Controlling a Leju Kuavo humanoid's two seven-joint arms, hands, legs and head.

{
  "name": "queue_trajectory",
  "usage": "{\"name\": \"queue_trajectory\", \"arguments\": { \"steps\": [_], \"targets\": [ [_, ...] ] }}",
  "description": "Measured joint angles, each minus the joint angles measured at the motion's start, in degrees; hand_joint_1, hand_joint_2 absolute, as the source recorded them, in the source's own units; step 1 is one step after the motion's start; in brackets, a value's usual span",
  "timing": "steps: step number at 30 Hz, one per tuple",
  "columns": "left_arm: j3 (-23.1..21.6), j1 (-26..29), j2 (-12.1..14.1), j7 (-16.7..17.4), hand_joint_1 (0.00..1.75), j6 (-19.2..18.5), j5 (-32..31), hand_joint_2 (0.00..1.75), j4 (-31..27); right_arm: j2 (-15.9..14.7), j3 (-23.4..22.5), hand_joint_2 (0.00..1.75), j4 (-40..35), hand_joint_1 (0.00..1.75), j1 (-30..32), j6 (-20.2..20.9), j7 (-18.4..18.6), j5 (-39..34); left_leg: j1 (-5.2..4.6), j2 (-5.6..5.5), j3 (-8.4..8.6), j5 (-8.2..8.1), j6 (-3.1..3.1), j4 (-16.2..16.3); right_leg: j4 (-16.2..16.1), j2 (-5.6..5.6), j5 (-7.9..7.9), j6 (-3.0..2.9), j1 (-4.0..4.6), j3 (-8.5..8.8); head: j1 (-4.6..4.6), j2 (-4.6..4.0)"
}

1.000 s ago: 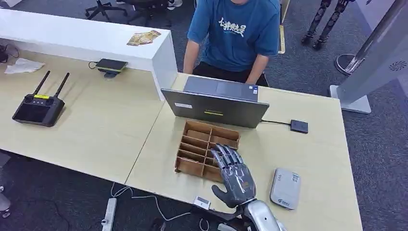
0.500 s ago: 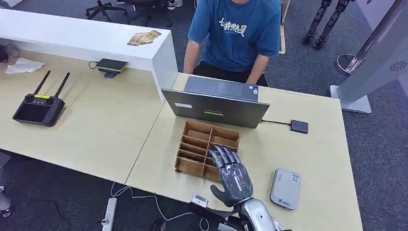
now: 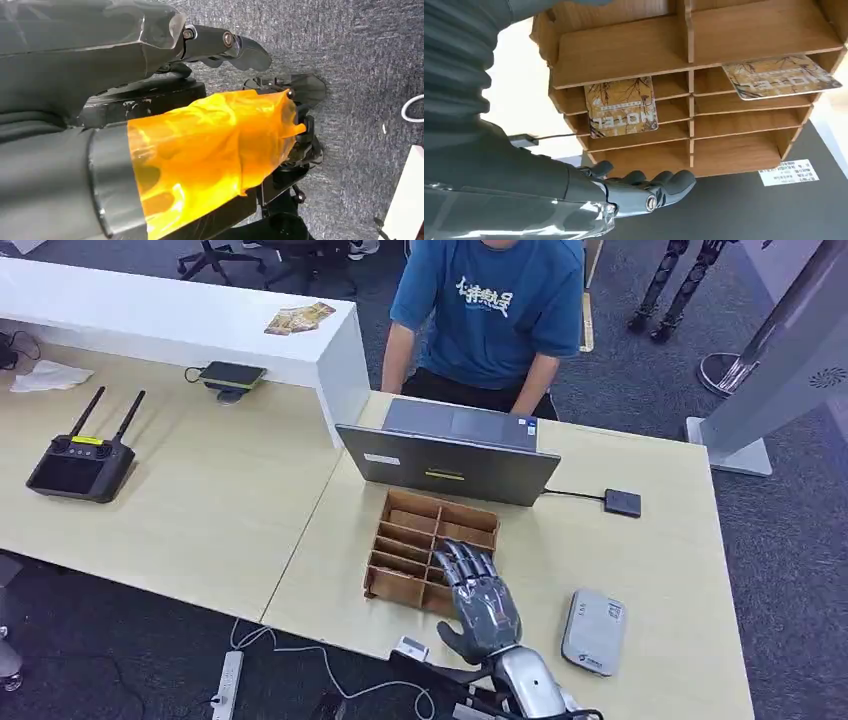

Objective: Pass the card to the sensor for recognition and then transmit it.

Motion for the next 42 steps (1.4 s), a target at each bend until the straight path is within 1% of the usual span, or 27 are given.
{"name": "queue_trajectory", "arguments": {
  "steps": [1,2,3,5,6,9,11,13,14,15,16,17,18,19,21,42],
  "targets": [
    [0.0,0.0,0.0,0.0,0.00,0.0,0.0,0.00,0.0,0.0,0.0,1.75,0.2,0.26,0.0,0.1,0.0,0.0,0.00,0.00,0.00,0.00,0.00,0.0,0.0,0.00,0.00,0.00,0.00,0.00,0.00,0.00],
    [0.0,0.0,0.0,0.0,0.00,0.0,0.0,0.00,0.0,0.0,0.0,1.75,0.4,0.40,0.0,0.1,0.0,0.0,0.00,0.00,0.00,0.00,0.00,0.0,0.0,0.01,0.00,0.00,0.00,0.00,0.02,0.00],
    [0.0,0.0,0.0,0.0,0.00,0.0,0.0,0.00,0.0,0.0,0.0,1.75,0.5,0.75,0.0,0.0,0.0,0.0,0.00,0.00,0.00,0.00,0.00,0.0,0.0,0.01,0.00,0.00,0.00,0.00,0.00,0.00],
    [0.0,0.0,0.0,0.0,0.00,0.0,0.0,0.00,0.0,0.0,0.0,1.75,0.9,1.06,-0.1,-0.1,-0.1,0.0,0.01,0.01,0.00,0.00,0.00,0.0,0.0,0.01,0.00,0.00,0.01,0.00,0.02,0.00],
    [0.0,0.0,0.0,0.0,0.00,0.0,0.0,0.00,0.0,0.0,0.0,1.75,0.9,1.29,-0.1,-0.1,-0.1,0.0,0.01,0.00,0.00,0.00,0.00,0.0,0.0,0.01,0.00,0.00,0.01,-0.01,0.02,0.00],
    [0.0,0.0,0.0,0.0,0.00,0.0,0.0,0.00,0.0,0.0,0.0,1.75,0.9,1.31,-0.1,0.1,0.4,0.3,0.01,0.01,0.00,0.00,0.00,0.0,0.0,0.01,0.00,0.00,0.01,-0.01,0.00,0.00],
    [0.0,0.0,0.0,0.0,0.00,0.0,0.0,0.00,0.0,0.0,0.0,1.75,0.9,1.26,-0.1,0.3,0.6,0.7,0.01,0.01,0.00,0.00,0.00,0.0,0.0,0.01,0.00,0.00,0.01,-0.02,0.02,0.00],
    [0.0,0.0,0.0,0.0,0.00,-0.1,0.0,0.00,0.0,0.0,0.0,1.75,0.8,1.17,-0.2,0.0,0.4,0.9,0.01,0.01,0.00,0.00,0.00,0.0,0.0,0.02,0.00,0.00,0.01,-0.01,0.00,0.00],
    [0.0,0.0,0.0,0.0,0.00,-0.1,0.0,0.00,0.0,0.0,0.0,1.75,0.8,1.06,-0.3,0.0,0.4,1.0,0.01,0.01,0.00,0.00,0.00,0.0,0.0,0.01,0.00,0.00,0.01,-0.01,0.02,0.00],
    [0.0,0.0,0.0,0.0,0.00,-0.1,0.0,0.00,0.0,0.0,0.0,1.75,0.6,0.80,-0.4,0.1,0.5,1.0,0.01,0.01,0.00,0.00,0.00,0.0,0.0,0.01,0.00,0.00,0.01,-0.01,0.00,0.00],
    [0.0,0.0,0.0,0.0,0.00,-0.1,0.0,0.00,0.0,0.0,0.0,1.75,0.5,0.59,-0.4,0.2,0.5,1.0,0.01,0.00,0.00,0.00,0.00,0.0,0.0,0.01,0.00,0.00,0.01,-0.02,0.02,0.00],
    [0.0,0.0,0.0,0.0,0.00,-0.1,0.0,0.00,0.0,0.0,0.0,1.75,0.4,0.59,-0.3,0.2,0.6,1.0,0.00,0.01,0.00,0.00,0.00,0.0,0.0,0.01,0.00,0.00,0.00,-0.02,0.02,0.00],
    [0.0,0.0,0.0,0.0,0.00,-0.1,0.0,0.00,0.0,0.0,0.0,1.75,0.3,0.17,-0.3,0.0,0.5,1.0,0.00,0.01,0.00,0.00,0.00,0.0,0.0,0.02,0.00,0.00,0.00,-0.02,0.02,0.00],
    [0.0,0.0,0.0,0.0,0.00,-0.1,0.0,0.00,0.0,0.0,0.0,1.75,0.3,0.05,-0.3,0.0,0.4,1.0,0.01,0.01,0.00,0.00,0.00,0.0,0.0,0.02,0.00,0.00,0.00,-0.02,0.00,0.00],
    [0.0,0.0,0.0,0.0,0.00,-0.1,0.0,0.00,0.0,0.0,0.0,1.75,0.2,0.00,-0.3,-0.1,0.4,1.1,0.00,0.01,0.00,0.00,0.00,0.0,0.0,0.02,0.00,0.00,0.00,-0.02,0.00,0.00],
    [0.0,0.0,0.0,0.0,0.00,0.0,0.0,0.00,0.0,0.2,0.0,1.75,-0.7,0.00,-0.3,-1.4,0.2,2.1,0.01,0.02,0.00,0.00,0.00,0.0,0.0,0.02,0.00,0.00,0.01,-0.02,0.02,0.00]
  ]
}}
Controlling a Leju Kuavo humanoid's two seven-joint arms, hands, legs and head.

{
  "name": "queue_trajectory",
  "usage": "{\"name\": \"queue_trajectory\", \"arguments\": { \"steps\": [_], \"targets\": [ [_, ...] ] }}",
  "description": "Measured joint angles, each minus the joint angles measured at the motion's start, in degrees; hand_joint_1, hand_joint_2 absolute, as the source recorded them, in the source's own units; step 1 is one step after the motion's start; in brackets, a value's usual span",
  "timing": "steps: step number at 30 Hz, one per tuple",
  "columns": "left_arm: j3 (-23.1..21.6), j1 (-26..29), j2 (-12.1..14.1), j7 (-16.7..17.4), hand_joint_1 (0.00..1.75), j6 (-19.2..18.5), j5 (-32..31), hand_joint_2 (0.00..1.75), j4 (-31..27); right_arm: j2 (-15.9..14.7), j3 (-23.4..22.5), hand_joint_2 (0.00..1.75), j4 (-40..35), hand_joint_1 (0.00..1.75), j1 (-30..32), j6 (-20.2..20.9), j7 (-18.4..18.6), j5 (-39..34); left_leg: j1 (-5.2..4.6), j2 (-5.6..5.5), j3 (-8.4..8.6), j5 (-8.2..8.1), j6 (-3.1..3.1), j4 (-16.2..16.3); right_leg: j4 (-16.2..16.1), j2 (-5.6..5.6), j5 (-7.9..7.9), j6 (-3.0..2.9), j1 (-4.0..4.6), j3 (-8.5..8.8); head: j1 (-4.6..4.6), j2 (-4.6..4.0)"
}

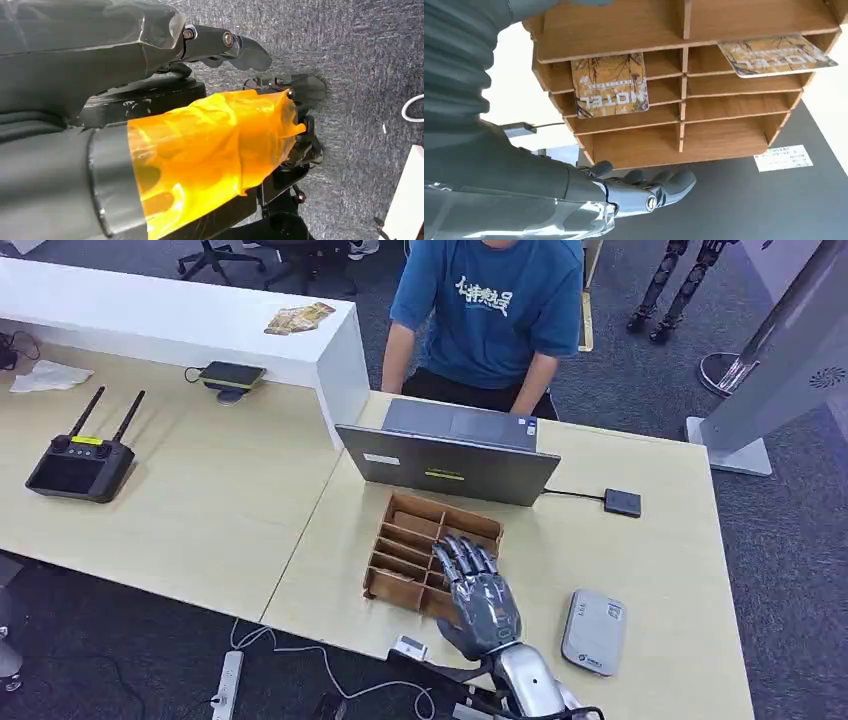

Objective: Pass the card to the sensor for recognition and then transmit it.

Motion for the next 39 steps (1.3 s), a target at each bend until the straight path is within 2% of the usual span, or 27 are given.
{"name": "queue_trajectory", "arguments": {
  "steps": [1,2,3,4,12,15,17,18,19,24,26,27,28,29,30,31,33,34,35,36,37,39],
  "targets": [
    [0.0,0.0,0.0,0.0,0.00,0.0,0.0,0.00,0.0,0.0,0.0,1.75,0.0,0.00,0.0,0.0,0.0,0.0,0.00,0.00,0.00,0.00,0.00,0.0,0.0,0.00,0.00,0.00,0.00,0.00,-0.02,0.00],
    [0.0,0.0,0.0,0.0,0.00,0.0,0.0,0.00,0.0,0.0,0.0,1.75,0.0,0.16,0.0,0.0,0.0,0.0,0.00,0.00,0.00,0.00,0.00,0.0,0.0,0.00,0.00,0.00,0.00,0.00,0.00,0.00],
    [0.0,0.0,0.0,0.0,0.00,0.0,0.0,0.00,0.0,0.0,0.0,1.75,0.0,1.57,0.1,0.0,0.0,0.0,0.00,0.00,0.00,0.00,0.00,0.0,0.0,0.00,0.00,0.00,0.00,0.00,0.00,0.00],
    [0.0,0.0,0.0,0.0,0.00,0.0,0.0,0.00,0.0,0.0,0.0,1.75,0.0,1.75,0.1,0.0,0.0,0.0,0.00,0.00,0.00,0.00,0.00,0.0,0.0,0.00,0.00,0.00,0.00,-0.01,-0.02,0.00],
    [0.0,0.0,0.0,-0.1,0.00,-0.1,0.0,0.00,0.0,0.0,0.0,1.75,0.0,1.73,0.1,0.6,-0.2,-0.1,0.00,0.00,-0.01,0.00,0.00,0.0,0.0,0.00,0.00,0.00,0.00,-0.01,0.00,0.00],
    [0.0,0.0,0.0,-0.1,0.00,0.0,0.0,0.00,0.0,0.0,0.0,1.75,0.0,1.62,0.1,0.9,-0.2,-0.1,0.00,0.00,-0.01,0.00,0.00,0.0,0.0,0.00,0.00,0.00,0.00,0.00,-0.02,0.00],
    [0.0,0.0,0.0,-0.1,0.00,0.0,0.0,0.00,0.0,0.0,0.0,1.75,-0.2,1.45,0.1,0.9,-0.1,-0.1,0.00,0.00,-0.01,0.00,0.00,0.0,0.0,0.00,0.00,0.00,0.00,-0.01,0.00,0.00],
    [0.0,0.0,0.0,-0.1,0.00,0.0,0.0,0.00,0.0,0.0,0.0,1.75,-0.3,1.45,0.1,1.0,0.0,-0.1,0.00,0.00,-0.01,0.00,0.00,0.0,0.0,0.00,0.00,0.00,0.00,0.00,-0.02,0.00],
    [0.0,0.0,0.0,-0.1,0.00,0.0,0.0,0.00,0.0,0.0,0.0,1.75,-0.3,1.36,0.1,1.0,0.0,-0.1,0.00,0.00,-0.01,0.00,0.00,0.0,0.0,0.00,0.00,0.00,0.00,-0.01,0.00,0.00],
    [0.0,0.0,0.0,-0.1,0.00,0.0,0.0,0.00,0.0,0.0,0.0,1.75,-0.4,1.24,0.1,0.9,0.0,-0.1,0.00,0.00,-0.01,0.00,0.00,0.0,0.0,0.00,0.00,0.00,0.00,-0.01,-0.02,0.00],
    [0.0,0.0,0.0,-0.2,0.00,0.0,0.0,0.00,0.0,0.0,0.0,1.75,-0.4,0.87,0.1,0.8,-0.2,-0.2,0.00,0.00,-0.01,0.00,0.00,0.0,0.0,0.00,0.00,0.00,0.00,-0.01,0.00,0.00],
    [0.0,0.0,0.0,-0.2,0.00,0.0,0.0,0.00,0.0,0.0,0.0,1.75,-0.4,0.87,0.1,0.8,-0.2,-0.2,0.00,0.00,-0.01,0.00,0.00,0.0,0.0,0.00,0.00,0.00,0.00,-0.01,0.00,0.00],
    [0.0,0.0,0.0,-0.2,0.00,0.0,0.0,0.00,0.0,0.0,0.0,1.75,-0.4,0.58,0.1,0.8,-0.2,-0.2,0.00,0.00,-0.01,0.00,0.00,0.0,0.0,0.00,0.00,0.00,0.00,-0.01,-0.02,0.00],
    [0.0,0.0,0.0,-0.2,0.00,0.0,0.1,0.00,0.0,0.0,0.0,1.75,-0.4,0.47,0.1,0.8,-0.2,-0.2,0.00,0.00,-0.01,0.00,0.00,0.0,0.0,0.00,0.00,0.00,0.00,-0.01,0.00,0.00],
    [0.0,0.0,0.0,-0.2,0.00,0.0,0.1,0.00,0.0,0.0,0.0,1.75,-0.4,0.47,0.1,0.8,-0.2,-0.2,0.00,0.00,-0.01,0.00,0.00,0.0,0.0,0.00,0.00,0.00,0.00,-0.01,-0.02,0.00],
    [0.0,0.0,0.0,-0.2,0.00,0.0,0.1,0.00,0.0,0.0,0.0,1.75,-0.4,0.31,0.1,0.8,-0.2,-0.2,0.00,0.00,-0.01,0.00,0.00,0.0,0.0,0.00,0.00,0.00,0.00,-0.01,-0.02,0.00],
    [0.0,0.0,0.0,-0.2,0.00,0.0,0.1,0.00,0.0,0.0,0.0,1.75,-0.4,0.35,0.1,0.9,-0.2,-0.2,0.00,0.00,-0.01,0.00,0.00,0.0,0.0,0.00,0.00,0.00,0.00,-0.01,0.00,0.00],
    [0.0,0.0,0.0,-0.2,0.00,0.0,0.1,0.00,0.0,0.0,0.0,1.75,-0.5,0.75,0.1,0.9,-0.2,-0.2,0.00,0.00,-0.01,0.00,0.00,0.0,0.0,0.00,0.00,0.00,0.00,-0.01,0.00,0.00],
    [0.0,0.0,0.0,-0.2,0.00,0.0,0.1,0.00,0.0,0.0,0.0,1.75,-0.5,1.34,0.1,0.9,-0.2,-0.2,0.00,0.00,0.00,0.00,0.00,0.0,0.0,0.00,0.00,0.00,0.00,-0.01,-0.02,0.00],
    [0.0,0.0,0.0,-0.2,0.00,0.0,0.1,0.00,0.0,0.0,0.0,1.75,-0.6,1.34,0.2,0.8,-0.2,-0.2,0.00,0.00,-0.01,0.00,0.00,0.0,0.0,0.00,0.00,0.00,0.00,-0.01,0.00,0.00],
    [0.0,0.0,0.0,-0.3,0.00,0.0,0.1,0.00,0.0,0.0,0.0,1.75,-0.6,1.73,0.2,0.7,-0.2,-0.2,0.00,0.00,-0.01,0.00,0.00,0.0,0.0,0.00,0.00,0.00,0.00,-0.02,0.00,0.00],
    [0.0,0.0,0.0,-0.5,0.00,0.0,0.1,0.00,0.0,0.0,0.0,1.75,-0.6,1.75,0.3,0.3,-0.4,-0.2,0.00,0.00,-0.01,0.00,0.00,0.0,0.0,0.00,0.00,0.00,0.00,-0.02,-0.02,0.00]
  ]
}}
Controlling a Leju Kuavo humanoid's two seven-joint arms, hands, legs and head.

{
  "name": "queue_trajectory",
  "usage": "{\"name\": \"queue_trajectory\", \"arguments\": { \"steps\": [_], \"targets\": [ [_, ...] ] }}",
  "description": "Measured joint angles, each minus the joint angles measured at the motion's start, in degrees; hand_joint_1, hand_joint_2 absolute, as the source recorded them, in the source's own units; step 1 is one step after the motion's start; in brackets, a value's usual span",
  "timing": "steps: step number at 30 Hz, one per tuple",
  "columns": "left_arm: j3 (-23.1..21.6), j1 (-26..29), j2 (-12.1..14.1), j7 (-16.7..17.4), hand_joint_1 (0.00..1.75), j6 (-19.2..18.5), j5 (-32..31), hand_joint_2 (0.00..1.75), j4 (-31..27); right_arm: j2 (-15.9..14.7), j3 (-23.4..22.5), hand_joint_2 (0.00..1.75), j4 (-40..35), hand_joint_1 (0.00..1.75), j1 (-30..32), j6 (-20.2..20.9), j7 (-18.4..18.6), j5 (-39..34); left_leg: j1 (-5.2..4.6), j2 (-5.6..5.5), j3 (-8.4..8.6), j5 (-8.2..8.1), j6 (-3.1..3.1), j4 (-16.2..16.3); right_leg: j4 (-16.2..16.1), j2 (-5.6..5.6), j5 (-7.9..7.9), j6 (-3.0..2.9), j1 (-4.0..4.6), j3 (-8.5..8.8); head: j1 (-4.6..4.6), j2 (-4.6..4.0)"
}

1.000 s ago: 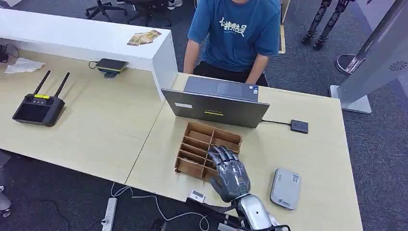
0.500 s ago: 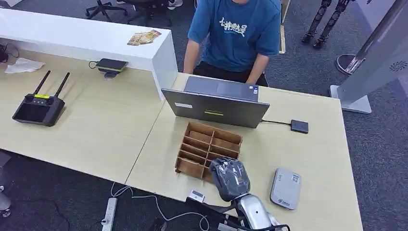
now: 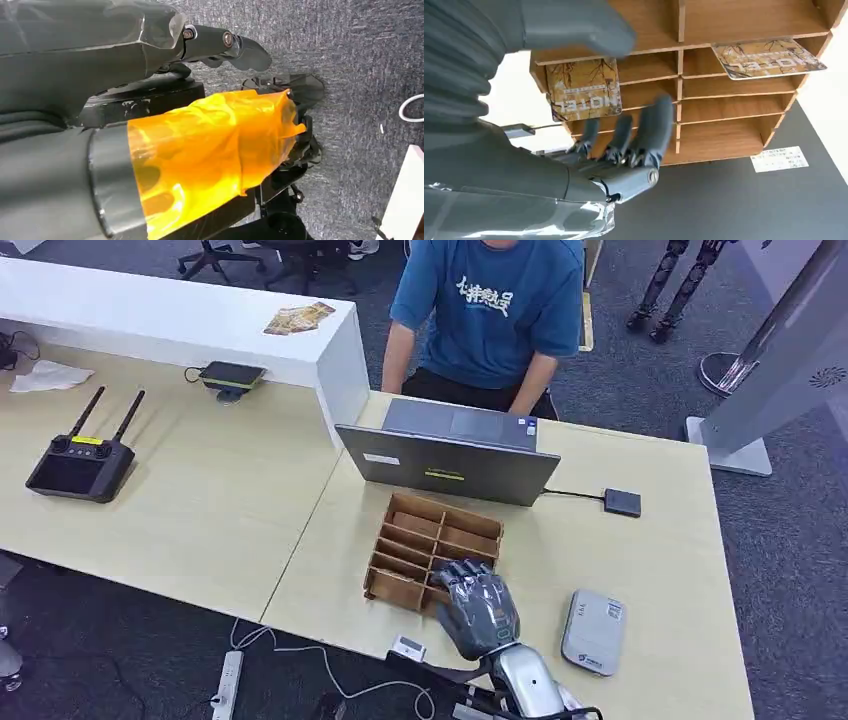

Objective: Pass the card to the sensor for recognition and then transmit it.

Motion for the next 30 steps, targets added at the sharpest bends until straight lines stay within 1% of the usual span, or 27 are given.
{"name": "queue_trajectory", "arguments": {
  "steps": [3,4,5,10,12,30],
  "targets": [
    [0.0,0.0,0.0,0.0,0.00,0.0,0.0,0.00,0.0,0.0,0.0,1.75,-0.2,1.75,-0.1,-0.1,-0.1,0.0,0.00,-0.01,0.00,0.00,0.00,0.0,0.0,-0.02,0.00,0.00,0.00,0.00,0.02,0.00],
    [0.0,0.0,0.0,0.0,0.00,0.0,0.0,0.00,0.0,0.0,0.0,1.75,-0.3,1.34,-0.1,-0.1,-0.1,0.0,0.00,-0.01,0.00,0.00,0.00,0.0,0.0,-0.02,0.00,0.00,0.00,0.00,0.02,0.00],
    [0.0,0.0,0.0,0.0,0.00,0.0,0.0,0.00,0.0,0.0,0.0,1.75,-0.3,0.00,-0.1,-0.2,-0.4,0.0,0.00,-0.01,0.00,0.00,0.00,0.0,0.0,-0.02,0.00,0.00,0.00,0.00,0.00,0.00],
    [0.0,0.0,0.0,-0.2,0.00,0.0,0.0,0.00,0.0,0.0,0.0,1.75,-0.3,0.00,0.4,-0.9,-0.7,0.2,0.00,0.00,0.00,0.00,0.00,0.0,0.0,0.01,0.00,0.00,0.00,0.00,0.00,0.00],
    [0.0,0.0,0.0,-0.2,0.00,0.0,0.0,0.00,0.0,0.0,0.0,1.75,-0.4,0.00,0.4,-0.7,-0.3,0.2,0.00,0.00,0.00,0.00,0.00,0.0,0.0,0.00,0.00,0.00,0.00,0.00,0.02,0.00],
    [0.0,0.0,0.0,-0.7,0.00,0.1,0.1,0.00,0.0,0.0,0.0,1.75,-0.7,0.00,0.6,-0.9,-0.6,0.2,0.00,0.00,-0.01,0.00,0.00,0.0,0.0,0.01,0.00,0.00,0.00,-0.01,0.02,0.00]
  ]
}}
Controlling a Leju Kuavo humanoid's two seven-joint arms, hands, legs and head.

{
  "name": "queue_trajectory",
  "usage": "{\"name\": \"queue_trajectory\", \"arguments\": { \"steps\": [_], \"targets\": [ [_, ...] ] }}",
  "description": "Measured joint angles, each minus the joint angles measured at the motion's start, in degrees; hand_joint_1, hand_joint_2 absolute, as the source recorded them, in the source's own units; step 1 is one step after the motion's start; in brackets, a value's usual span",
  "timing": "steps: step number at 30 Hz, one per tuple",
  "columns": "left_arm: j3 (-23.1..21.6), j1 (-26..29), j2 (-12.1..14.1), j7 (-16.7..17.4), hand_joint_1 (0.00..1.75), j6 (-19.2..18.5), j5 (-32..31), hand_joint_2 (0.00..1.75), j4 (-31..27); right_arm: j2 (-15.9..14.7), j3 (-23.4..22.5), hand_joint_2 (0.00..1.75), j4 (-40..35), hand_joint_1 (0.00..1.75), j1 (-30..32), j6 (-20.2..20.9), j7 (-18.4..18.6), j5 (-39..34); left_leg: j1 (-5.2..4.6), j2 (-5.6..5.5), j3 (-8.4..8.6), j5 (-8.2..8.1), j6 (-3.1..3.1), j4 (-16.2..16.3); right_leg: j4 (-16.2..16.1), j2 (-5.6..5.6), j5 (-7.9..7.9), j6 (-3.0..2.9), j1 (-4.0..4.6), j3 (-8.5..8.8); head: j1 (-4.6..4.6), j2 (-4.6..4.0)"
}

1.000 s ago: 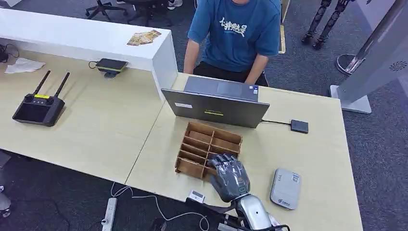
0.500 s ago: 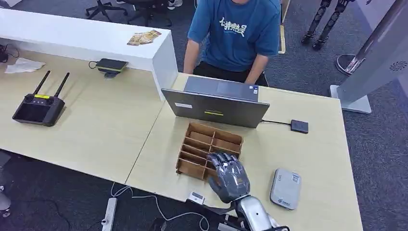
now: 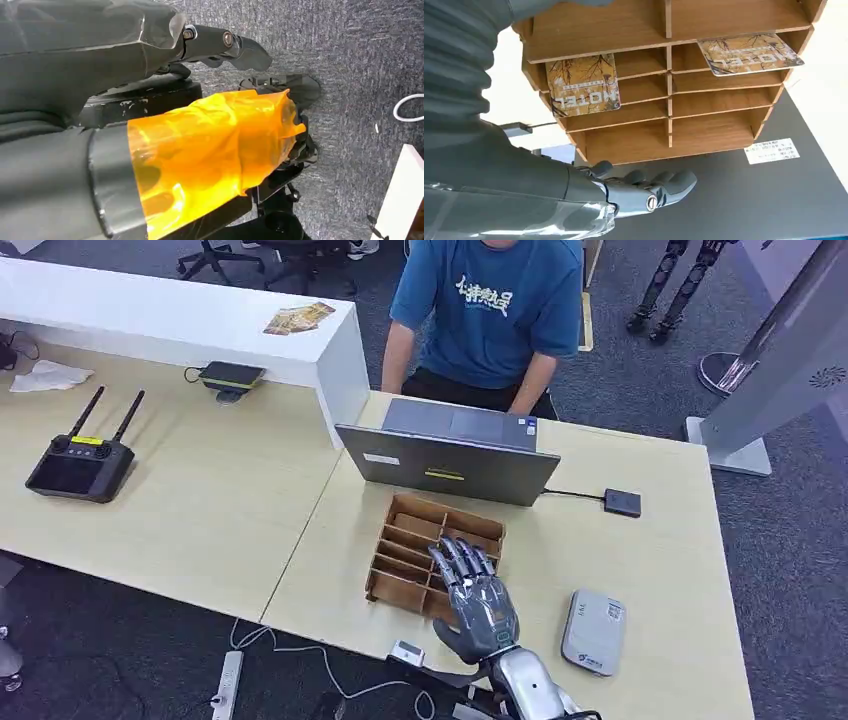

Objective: Pass the card to the sensor for recognition and then transmit it.

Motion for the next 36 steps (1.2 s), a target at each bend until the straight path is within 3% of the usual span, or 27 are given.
{"name": "queue_trajectory", "arguments": {
  "steps": [4,5,6,36],
  "targets": [
    [0.0,0.0,0.0,0.0,0.00,0.0,0.0,0.00,0.0,0.0,0.0,1.75,-0.2,0.00,0.0,0.1,0.4,0.4,0.00,0.00,0.00,0.00,0.00,0.0,0.0,0.00,0.00,0.00,0.00,0.00,0.00,0.00],
    [0.0,0.0,0.0,0.0,0.00,0.0,0.0,0.00,0.0,0.0,0.0,1.75,-0.3,1.29,0.0,0.2,0.4,0.6,0.00,0.00,0.00,0.00,0.00,0.0,0.0,0.00,0.00,0.00,0.00,0.00,-0.02,0.00],
    [0.0,0.0,0.0,0.0,0.00,0.0,0.0,0.00,0.0,0.0,0.0,1.75,-0.3,1.75,0.0,0.2,0.6,0.8,0.00,0.00,0.00,0.00,0.00,0.0,0.0,0.00,0.00,0.00,0.00,0.00,-0.02,0.00],
    [0.0,0.0,0.0,-0.5,0.00,0.0,0.5,0.00,0.0,-0.3,0.0,1.75,0.0,1.75,0.0,1.4,0.8,0.2,0.00,0.01,-0.04,0.00,0.00,0.0,0.0,0.00,0.00,0.00,0.00,-0.05,-0.02,0.00]
  ]
}}
